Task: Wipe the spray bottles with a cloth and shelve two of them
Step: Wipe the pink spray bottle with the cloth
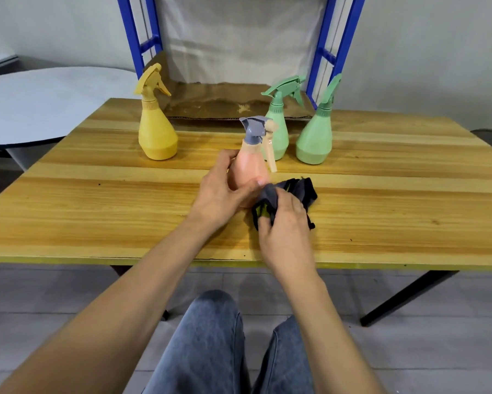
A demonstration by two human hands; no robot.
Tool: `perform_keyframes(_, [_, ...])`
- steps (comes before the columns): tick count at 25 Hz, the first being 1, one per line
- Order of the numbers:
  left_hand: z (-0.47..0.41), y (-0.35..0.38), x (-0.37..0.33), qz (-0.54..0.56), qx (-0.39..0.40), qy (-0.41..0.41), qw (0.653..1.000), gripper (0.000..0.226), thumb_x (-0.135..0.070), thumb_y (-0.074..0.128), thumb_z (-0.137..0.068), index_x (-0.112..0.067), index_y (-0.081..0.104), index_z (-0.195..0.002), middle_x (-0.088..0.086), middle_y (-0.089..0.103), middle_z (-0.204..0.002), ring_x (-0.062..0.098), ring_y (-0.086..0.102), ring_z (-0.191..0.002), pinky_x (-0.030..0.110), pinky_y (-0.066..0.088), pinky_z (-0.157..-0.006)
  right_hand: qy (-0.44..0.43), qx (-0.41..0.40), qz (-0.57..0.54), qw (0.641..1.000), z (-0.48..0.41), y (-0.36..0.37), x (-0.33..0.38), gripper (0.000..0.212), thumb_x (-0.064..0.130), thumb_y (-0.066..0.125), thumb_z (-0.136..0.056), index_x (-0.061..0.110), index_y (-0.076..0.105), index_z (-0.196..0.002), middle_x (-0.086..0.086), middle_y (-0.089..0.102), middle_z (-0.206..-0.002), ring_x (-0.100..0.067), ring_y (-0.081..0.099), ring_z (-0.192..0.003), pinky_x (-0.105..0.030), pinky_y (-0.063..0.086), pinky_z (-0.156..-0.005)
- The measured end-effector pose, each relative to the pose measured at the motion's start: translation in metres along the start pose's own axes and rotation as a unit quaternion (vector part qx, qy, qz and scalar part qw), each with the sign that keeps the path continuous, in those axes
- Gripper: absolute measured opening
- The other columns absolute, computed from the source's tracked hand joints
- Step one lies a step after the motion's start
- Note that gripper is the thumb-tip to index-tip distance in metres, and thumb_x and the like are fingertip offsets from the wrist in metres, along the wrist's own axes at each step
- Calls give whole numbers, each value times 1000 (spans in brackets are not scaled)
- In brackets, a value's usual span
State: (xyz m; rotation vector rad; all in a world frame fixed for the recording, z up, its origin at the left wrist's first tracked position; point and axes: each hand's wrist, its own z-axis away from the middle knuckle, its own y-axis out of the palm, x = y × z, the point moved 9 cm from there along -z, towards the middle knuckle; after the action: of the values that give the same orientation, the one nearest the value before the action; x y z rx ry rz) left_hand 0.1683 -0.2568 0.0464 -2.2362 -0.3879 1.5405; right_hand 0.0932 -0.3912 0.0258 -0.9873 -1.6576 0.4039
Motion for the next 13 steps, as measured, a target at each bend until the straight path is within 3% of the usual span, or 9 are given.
perform_keyframes(4, [5,-14,2,-60,13,-12,998,64,-48,80,-81,-31,44,-131,-3,59,-127,20,63,-106,41,56,-90,27,2,-35,999,-14,-7,-8,47,11,60,-88,9,54,-134,-13,57,-130,-32,51,-123,-39,39,-107])
perform_keyframes(7, [4,-25,6,-74,137,-24,988,66,-39,86,-77,-39,45,-129,-2,59,-116,19,65,-92,33,56,-83,52,36,-59,996,-29,-9,-19,46,8,59,-87,13,57,-133,-7,59,-132,-26,52,-122,-27,36,-98])
perform_keyframes(10, [4,-17,13,-20,244,-34,969,74,-35,88,-78,-37,45,-139,-7,56,-131,14,61,-116,35,55,-98,34,70,-39,996,-35,-7,-21,48,9,57,-87,14,57,-135,-6,57,-135,-26,52,-124,-29,39,-100])
perform_keyframes(13, [8,-2,17,-4,239,-25,971,94,-45,87,-75,-34,36,-153,-14,50,-145,7,51,-133,39,50,-109,8,45,-14,999,-30,-7,-16,46,8,56,-89,10,55,-135,-10,57,-131,-28,52,-121,-31,38,-98])
